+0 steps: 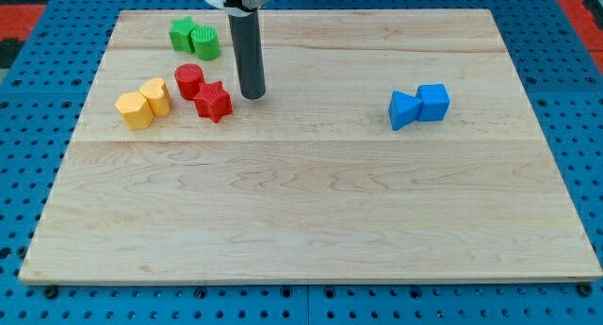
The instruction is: Point your arm to the center
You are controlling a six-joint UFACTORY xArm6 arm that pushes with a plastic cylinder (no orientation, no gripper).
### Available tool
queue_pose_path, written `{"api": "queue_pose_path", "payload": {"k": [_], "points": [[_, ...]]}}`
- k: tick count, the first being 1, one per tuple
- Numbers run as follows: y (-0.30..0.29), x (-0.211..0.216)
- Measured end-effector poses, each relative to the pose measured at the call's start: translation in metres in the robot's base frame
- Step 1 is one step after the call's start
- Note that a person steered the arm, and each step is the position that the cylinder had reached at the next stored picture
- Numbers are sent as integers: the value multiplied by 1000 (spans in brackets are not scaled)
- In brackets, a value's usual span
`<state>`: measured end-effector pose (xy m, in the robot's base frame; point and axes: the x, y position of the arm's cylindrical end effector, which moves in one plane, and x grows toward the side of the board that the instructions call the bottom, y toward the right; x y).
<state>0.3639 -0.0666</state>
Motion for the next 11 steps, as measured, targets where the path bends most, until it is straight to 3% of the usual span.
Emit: {"api": "queue_pose_path", "payload": {"k": [7, 10, 11], "points": [[-6, -1], [128, -14], [54, -52]]}}
